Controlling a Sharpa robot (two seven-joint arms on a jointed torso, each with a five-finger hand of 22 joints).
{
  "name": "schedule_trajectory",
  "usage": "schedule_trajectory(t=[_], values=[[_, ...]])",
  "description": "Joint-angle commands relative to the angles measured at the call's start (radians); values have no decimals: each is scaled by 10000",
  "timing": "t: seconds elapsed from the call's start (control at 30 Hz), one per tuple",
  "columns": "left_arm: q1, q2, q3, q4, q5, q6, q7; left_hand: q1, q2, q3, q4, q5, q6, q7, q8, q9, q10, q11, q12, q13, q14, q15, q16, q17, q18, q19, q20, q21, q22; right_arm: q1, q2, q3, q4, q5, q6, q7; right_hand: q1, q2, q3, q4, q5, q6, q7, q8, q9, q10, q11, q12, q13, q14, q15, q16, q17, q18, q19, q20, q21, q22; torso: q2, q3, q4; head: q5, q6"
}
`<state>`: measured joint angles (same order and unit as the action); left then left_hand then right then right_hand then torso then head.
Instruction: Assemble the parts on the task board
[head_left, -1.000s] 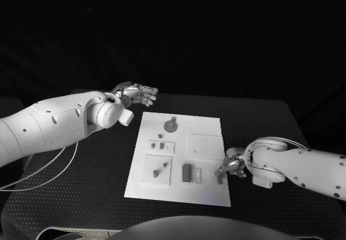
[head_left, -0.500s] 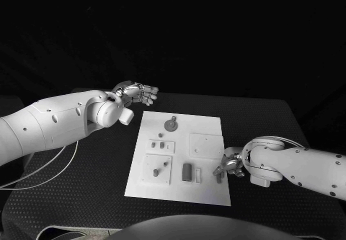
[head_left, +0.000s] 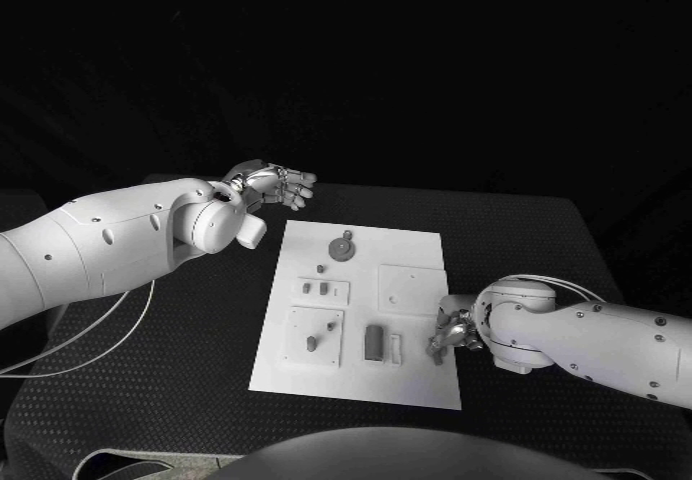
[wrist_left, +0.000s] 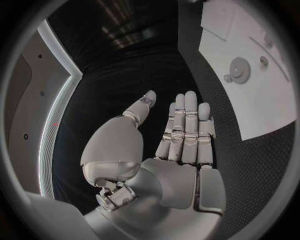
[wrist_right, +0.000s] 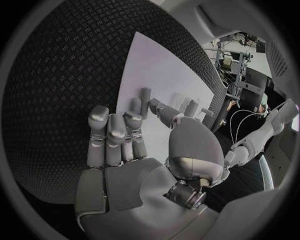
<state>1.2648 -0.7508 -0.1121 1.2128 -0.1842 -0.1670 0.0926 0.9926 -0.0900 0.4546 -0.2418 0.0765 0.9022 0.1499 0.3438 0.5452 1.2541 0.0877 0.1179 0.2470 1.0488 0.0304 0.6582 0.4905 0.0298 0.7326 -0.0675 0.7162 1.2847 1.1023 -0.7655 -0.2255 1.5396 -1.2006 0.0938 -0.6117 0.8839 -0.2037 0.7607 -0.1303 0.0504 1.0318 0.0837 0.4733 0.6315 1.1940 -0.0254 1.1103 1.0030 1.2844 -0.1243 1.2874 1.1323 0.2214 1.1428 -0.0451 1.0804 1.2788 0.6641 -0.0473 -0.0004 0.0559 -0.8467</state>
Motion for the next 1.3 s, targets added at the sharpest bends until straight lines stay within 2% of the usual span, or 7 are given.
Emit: schedule_trajectory(t=[0.03,0.33,0.5,0.67,0.77,0.93,1.3], values=[[13,-36,5,62,-459,112,44,-84,-27,2,54,-16,-69,-25,35,-17,-58,-5,39,-5,-32,50,-38,13,140,-44,36,-61,13,-323,96,-210,-23,-578,532,-45,100,-23,-7,-94,-20,-25,23,-1833,-1,-55,4,68,-12,21,-18,35,7,404,-16,-19,37,-15,3,-6,0,-7,-20],[13,-52,4,77,-466,124,21,-93,-37,-2,61,-22,-73,-25,36,-23,-63,-3,38,-7,-42,55,-52,20,138,-53,40,-67,22,-356,187,-212,-57,-674,559,-58,-35,-35,-81,-60,-20,-7,32,-1847,1,-49,13,67,-25,38,-5,36,24,404,-8,22,45,-32,0,-11,1,-25,-39],[13,-54,4,82,-466,147,-9,-96,-37,-3,64,-24,-75,-24,37,-25,-64,-3,37,-7,-44,57,-56,23,138,-54,41,-69,25,-372,196,-213,-4,-1730,515,51,-57,-60,-93,-63,-20,-22,35,-1864,-4,-59,16,62,-31,-4,-3,-10,-36,404,-15,31,43,-38,1,-9,2,-18,-45],[13,-53,4,76,-466,156,-20,-97,-37,-3,67,-25,-77,-23,37,-27,-66,-2,37,-7,-45,58,-59,26,138,-56,41,-71,27,-372,146,-211,109,-1770,403,116,281,-83,118,-322,-19,-444,178,-2164,-163,-226,148,-7,-60,-273,97,-267,-285,404,-150,49,-26,-79,2,-4,-4,-8,-62],[13,-49,3,78,-466,170,-23,-98,-37,-3,69,-26,-78,-22,38,-29,-67,-2,36,-8,-45,58,-61,28,138,-57,42,-72,29,-372,80,-209,215,-1588,349,173,601,143,393,-468,-13,-545,229,-2261,-245,-258,196,-8,-69,-292,146,-295,-288,404,-189,52,-48,-100,-3,-3,3,-12,-60],[13,-51,3,78,-466,166,-30,-96,-36,-1,69,-26,-78,-22,39,-30,-68,-1,36,-8,-46,59,-63,31,139,-58,42,-73,32,-370,-35,-206,310,-1228,226,171,913,838,1227,-995,250,-371,275,-2332,-492,-241,240,18,-130,-257,214,-345,-284,404,-259,193,-14,-107,1,0,-6,-2,-54],[13,-67,1,88,-466,164,-39,-86,-35,4,66,-25,-79,-22,41,-34,-69,-2,36,-8,-44,58,-67,38,141,-59,42,-75,38,-233,-382,-168,544,200,-754,401,711,1115,1803,-1209,464,-109,223,-2315,-714,-109,198,55,-229,-147,183,-369,-268,404,-167,241,67,-154,4,-6,-11,-18,-28]])
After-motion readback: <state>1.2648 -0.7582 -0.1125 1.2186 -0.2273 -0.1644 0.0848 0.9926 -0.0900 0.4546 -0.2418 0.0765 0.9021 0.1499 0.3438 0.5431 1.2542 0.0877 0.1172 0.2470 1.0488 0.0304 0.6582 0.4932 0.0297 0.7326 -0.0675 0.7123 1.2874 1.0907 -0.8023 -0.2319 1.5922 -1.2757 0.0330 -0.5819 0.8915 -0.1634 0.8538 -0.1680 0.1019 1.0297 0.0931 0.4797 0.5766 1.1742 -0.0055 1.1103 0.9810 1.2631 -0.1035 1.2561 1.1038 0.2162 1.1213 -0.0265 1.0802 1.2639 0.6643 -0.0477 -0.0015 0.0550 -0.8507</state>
